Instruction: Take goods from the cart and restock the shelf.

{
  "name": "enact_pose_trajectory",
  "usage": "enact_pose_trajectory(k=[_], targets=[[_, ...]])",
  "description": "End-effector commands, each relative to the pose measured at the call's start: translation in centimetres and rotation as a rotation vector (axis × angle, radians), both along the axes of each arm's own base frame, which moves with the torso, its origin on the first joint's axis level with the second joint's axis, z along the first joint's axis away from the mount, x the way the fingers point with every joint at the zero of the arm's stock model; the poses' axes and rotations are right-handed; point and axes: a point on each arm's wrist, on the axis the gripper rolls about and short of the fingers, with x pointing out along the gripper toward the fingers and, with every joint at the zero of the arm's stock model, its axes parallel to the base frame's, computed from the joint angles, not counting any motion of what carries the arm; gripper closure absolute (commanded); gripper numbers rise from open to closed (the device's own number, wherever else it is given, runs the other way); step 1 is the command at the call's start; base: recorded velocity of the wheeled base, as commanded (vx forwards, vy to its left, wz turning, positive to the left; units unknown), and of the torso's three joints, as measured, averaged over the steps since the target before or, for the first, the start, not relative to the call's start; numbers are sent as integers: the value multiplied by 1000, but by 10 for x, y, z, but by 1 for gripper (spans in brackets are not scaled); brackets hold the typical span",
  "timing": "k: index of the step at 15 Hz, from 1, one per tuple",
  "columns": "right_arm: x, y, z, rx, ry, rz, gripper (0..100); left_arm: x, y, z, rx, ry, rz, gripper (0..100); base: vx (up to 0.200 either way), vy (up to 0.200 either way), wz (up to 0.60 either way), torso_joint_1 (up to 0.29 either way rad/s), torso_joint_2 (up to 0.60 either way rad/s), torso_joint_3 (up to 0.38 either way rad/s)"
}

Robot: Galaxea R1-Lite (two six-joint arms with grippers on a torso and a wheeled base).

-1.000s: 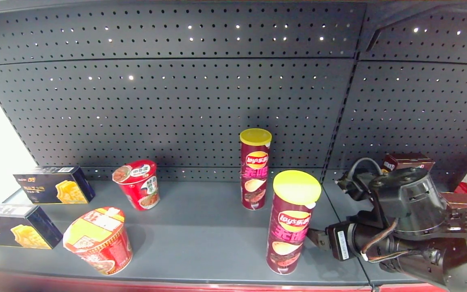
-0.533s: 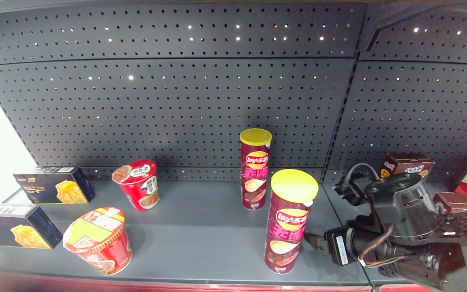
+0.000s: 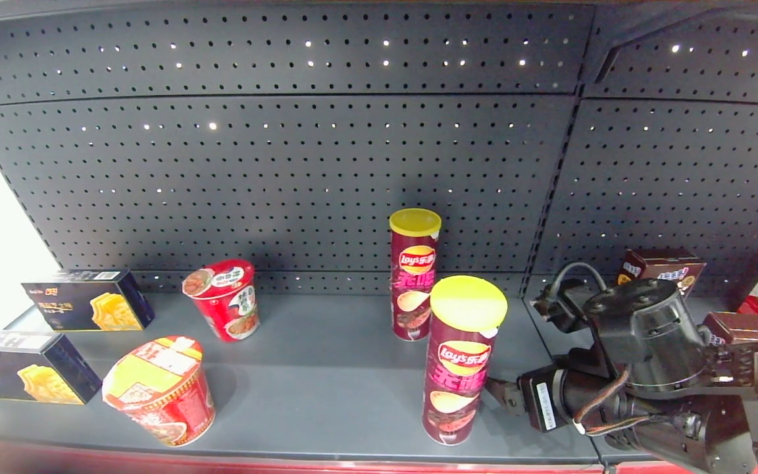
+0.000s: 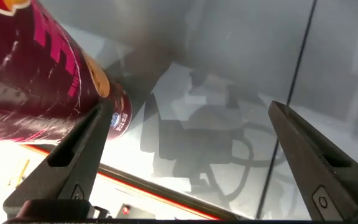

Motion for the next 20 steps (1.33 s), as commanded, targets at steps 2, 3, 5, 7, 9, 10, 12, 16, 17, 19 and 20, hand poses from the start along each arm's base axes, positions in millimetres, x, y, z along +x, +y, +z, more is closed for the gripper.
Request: enact_pose_trajectory(k=[2,3,5,7,9,10,12,16,17,19,20], targets=[[0,4,1,3,-2,10,0,0,0,0,-1,1,0,0,0,0,0,0,0,0],[0,5,1,4,-3,12,0,0,0,0,-1,1,0,0,0,0,0,0,0,0],[1,7,0,2,-1,18,0,0,0,0,-1,2,0,0,0,0,0,0,0,0],[0,12,1,4,-3,31,0,0,0,0,-1,2,0,0,0,0,0,0,0,0],[2,14,0,4,-3,33,0,0,0,0,-1,2,0,0,0,0,0,0,0,0],[2,16,-1,1,0,36,0,0,0,0,-1,1,0,0,0,0,0,0,0,0],[3,17,-2,-1,3,39,0,0,0,0,-1,2,0,0,0,0,0,0,0,0],[3,19,-1,2,2,44,0,0,0,0,-1,2,0,0,0,0,0,0,0,0],[4,21,-3,-2,5,44,0,0,0,0,-1,2,0,0,0,0,0,0,0,0],[5,24,-3,-1,4,47,0,0,0,0,-1,1,0,0,0,0,0,0,0,0],[5,26,-2,2,2,53,0,0,0,0,-1,2,0,0,0,0,0,0,0,0]])
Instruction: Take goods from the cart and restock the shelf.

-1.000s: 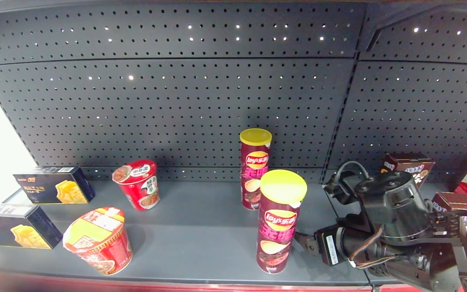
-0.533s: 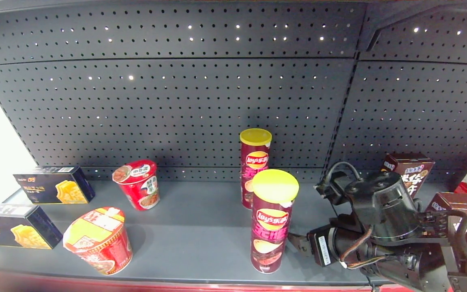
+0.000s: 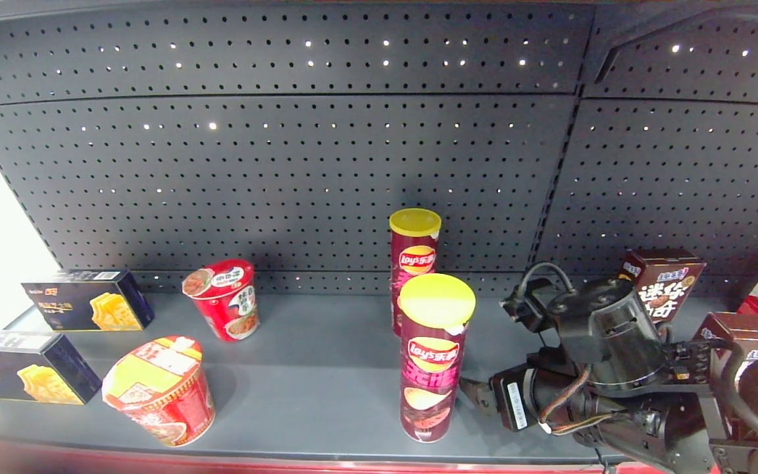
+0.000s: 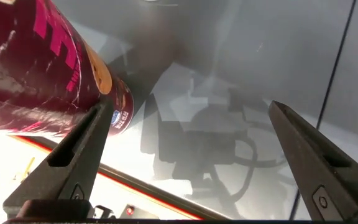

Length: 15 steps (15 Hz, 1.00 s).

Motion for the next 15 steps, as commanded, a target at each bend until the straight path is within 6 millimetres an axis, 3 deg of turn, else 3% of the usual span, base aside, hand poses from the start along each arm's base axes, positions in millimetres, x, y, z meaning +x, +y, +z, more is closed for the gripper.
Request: enact_pose_trajectory(k=[1,15], targets=[[0,3,-1,-2,2,6,0,0,0,0,0,0,0,0,0,0,0,0,0,0],[-7,1,2,-4,-14,4,0,0,0,0,0,0,0,0,0,0,0,0,0,0]])
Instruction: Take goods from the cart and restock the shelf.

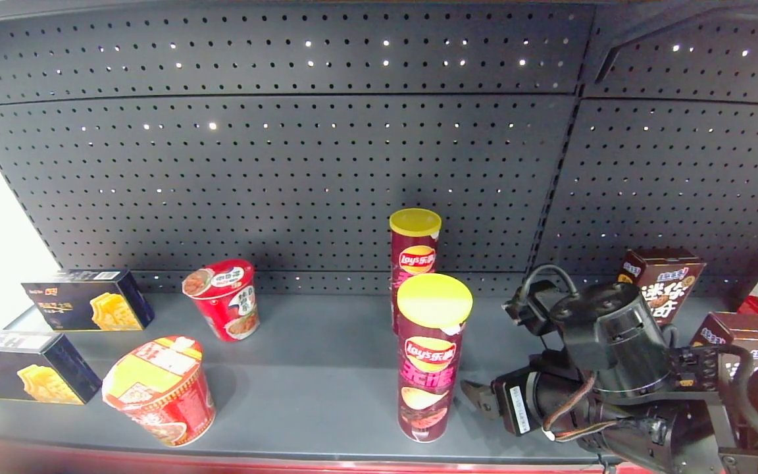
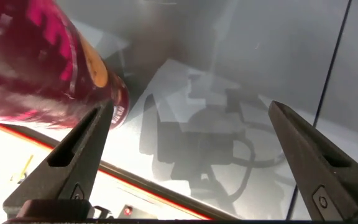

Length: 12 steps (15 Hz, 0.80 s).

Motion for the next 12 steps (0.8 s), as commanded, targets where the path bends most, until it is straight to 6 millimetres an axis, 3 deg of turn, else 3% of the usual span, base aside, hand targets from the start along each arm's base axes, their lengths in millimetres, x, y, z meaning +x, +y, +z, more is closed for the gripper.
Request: enact_pose_trajectory(k=[1,12], targets=[[-1,1,2,4,-5,7,0,0,0,0,0,2,0,0,0,0,0,0,0,0],[12,16,-3,-8,0,11,0,0,0,0,0,0,0,0,0,0,0,0,0,0]])
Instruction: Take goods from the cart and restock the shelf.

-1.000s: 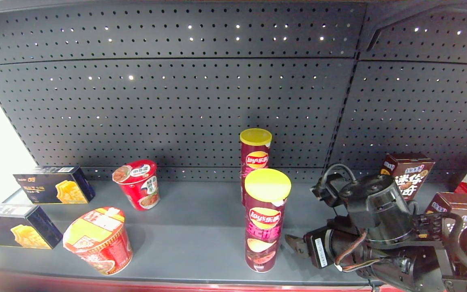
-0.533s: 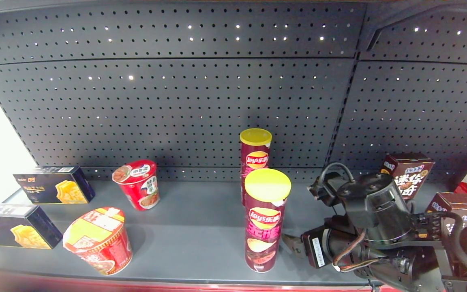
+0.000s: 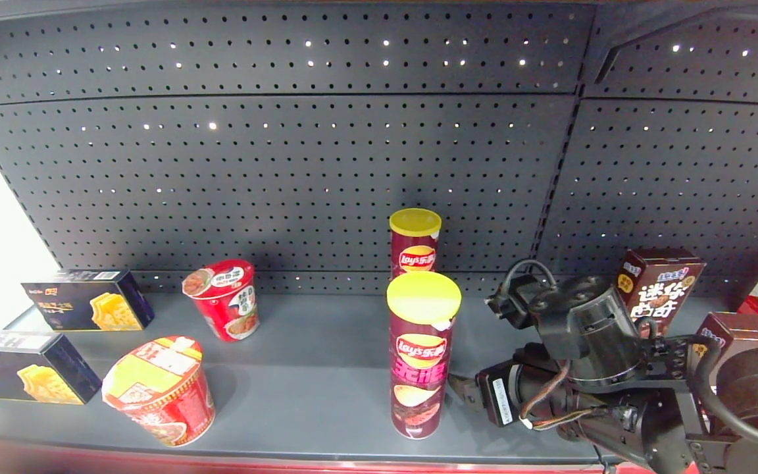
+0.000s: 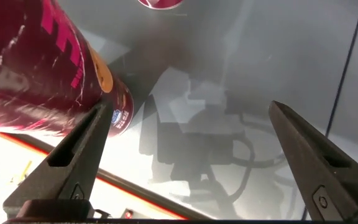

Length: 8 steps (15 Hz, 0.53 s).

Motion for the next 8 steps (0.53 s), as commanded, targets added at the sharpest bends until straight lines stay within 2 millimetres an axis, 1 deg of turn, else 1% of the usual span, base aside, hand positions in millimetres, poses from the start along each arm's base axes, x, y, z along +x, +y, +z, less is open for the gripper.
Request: enact_pose_trajectory(k=[1,8], targets=[[2,3,-3,-7,6,2,0,0,0,0,-1,1,0,0,0,0,0,0,0,0],[1,2,-5,-11,12,-2,0,0,0,0,-1,1,0,0,0,0,0,0,0,0]])
